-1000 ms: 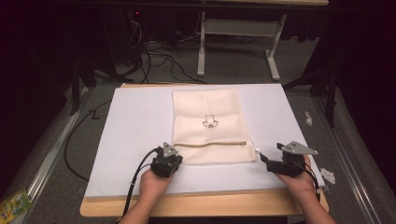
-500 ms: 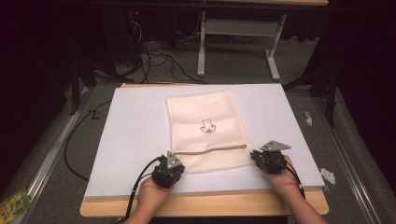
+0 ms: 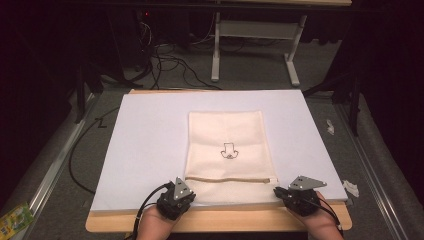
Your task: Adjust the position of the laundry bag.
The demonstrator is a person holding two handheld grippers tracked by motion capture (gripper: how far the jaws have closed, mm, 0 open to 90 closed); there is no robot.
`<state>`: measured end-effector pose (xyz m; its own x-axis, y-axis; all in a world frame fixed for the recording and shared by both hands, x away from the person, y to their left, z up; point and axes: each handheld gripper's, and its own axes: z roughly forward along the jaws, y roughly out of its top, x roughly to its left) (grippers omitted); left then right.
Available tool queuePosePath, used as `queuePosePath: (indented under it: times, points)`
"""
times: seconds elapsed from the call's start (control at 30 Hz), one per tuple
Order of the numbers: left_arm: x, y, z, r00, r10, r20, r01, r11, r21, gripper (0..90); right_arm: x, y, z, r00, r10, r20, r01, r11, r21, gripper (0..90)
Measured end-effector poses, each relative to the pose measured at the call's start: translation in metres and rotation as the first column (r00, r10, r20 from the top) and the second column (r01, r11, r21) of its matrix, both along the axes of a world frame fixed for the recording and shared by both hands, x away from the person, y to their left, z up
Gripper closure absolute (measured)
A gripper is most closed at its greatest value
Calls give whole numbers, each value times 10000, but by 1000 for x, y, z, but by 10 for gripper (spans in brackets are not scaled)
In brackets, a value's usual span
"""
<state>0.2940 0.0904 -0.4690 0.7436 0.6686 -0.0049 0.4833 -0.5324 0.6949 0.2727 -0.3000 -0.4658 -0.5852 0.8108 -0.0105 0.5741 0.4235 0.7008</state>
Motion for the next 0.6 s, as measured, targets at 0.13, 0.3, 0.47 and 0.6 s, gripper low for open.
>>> queuePosePath:
  times: [0.13, 0.3, 0.47, 0.6]
  points:
    - [2, 2, 3, 9995, 152, 261, -139, 9988, -476, 671, 4, -3, 5, 9991, -169, 402, 138, 9970, 764, 677]
    - [5, 4, 6, 9958, 617, 677, -533, 9915, -1186, 515, 21, 0, 13, 9958, -582, 713, 501, 9926, 1108, 625]
    - [9, 8, 8, 9892, 1076, 996, -891, 9806, -1744, 421, 42, 3, 10, 9945, -734, 742, 664, 9935, 924, 584]
    - [14, 12, 8, 9861, 1300, 1032, -1097, 9771, -1821, 405, 38, -3, 4, 9932, -1089, 406, 1029, 9864, 1279, 535]
